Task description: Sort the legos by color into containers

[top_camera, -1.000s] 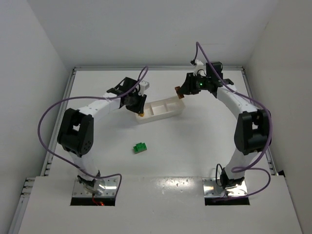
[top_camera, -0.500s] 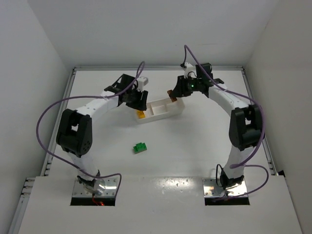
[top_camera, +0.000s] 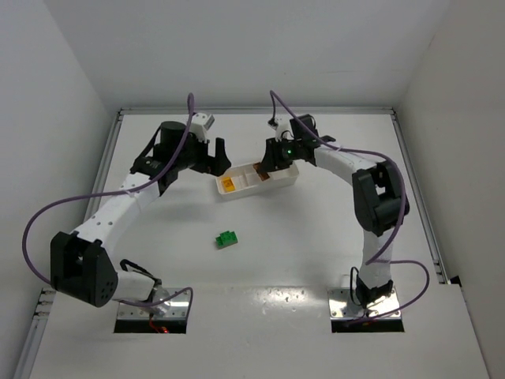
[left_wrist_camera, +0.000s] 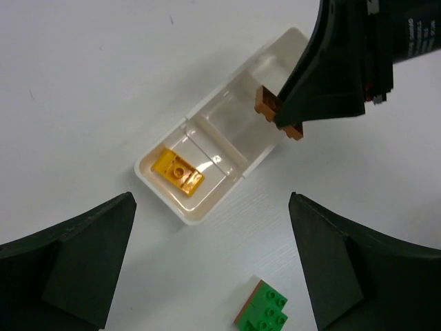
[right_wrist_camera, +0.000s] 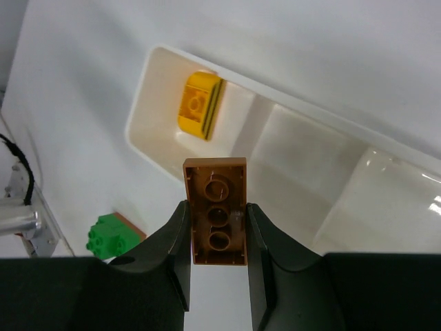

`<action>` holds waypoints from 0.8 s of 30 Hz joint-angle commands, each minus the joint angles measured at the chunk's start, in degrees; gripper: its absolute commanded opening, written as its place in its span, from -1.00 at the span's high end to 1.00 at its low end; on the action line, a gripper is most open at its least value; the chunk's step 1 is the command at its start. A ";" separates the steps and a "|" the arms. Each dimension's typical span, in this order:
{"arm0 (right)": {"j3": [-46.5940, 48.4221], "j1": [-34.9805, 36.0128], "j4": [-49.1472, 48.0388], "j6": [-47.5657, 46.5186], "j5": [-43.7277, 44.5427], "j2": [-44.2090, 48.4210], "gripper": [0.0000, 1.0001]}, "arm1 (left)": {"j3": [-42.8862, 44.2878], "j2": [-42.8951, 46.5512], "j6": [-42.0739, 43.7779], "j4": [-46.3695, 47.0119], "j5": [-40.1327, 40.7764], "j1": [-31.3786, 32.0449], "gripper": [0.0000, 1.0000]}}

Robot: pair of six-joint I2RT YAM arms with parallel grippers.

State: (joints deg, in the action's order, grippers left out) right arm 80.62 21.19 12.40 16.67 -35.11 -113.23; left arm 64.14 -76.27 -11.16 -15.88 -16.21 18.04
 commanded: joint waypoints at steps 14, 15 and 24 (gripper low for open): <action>8.41 2.18 0.69 -0.32 4.61 -7.71 -0.09 | -1.03 1.66 11.50 -4.59 -7.78 -0.73 -1.00; 8.41 2.19 1.21 -0.32 4.62 -7.10 -0.17 | -1.03 1.04 12.21 -5.30 -7.79 -0.73 -1.00; 4.82 2.72 1.22 -2.08 5.76 -0.86 -0.35 | -3.75 0.68 28.45 -14.78 -20.06 -0.73 -0.78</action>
State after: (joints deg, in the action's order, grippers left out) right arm 86.13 23.68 14.11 15.92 -29.93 -119.96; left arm 61.43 -76.18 7.29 -25.41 -27.77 17.89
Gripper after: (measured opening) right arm 0.670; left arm 0.906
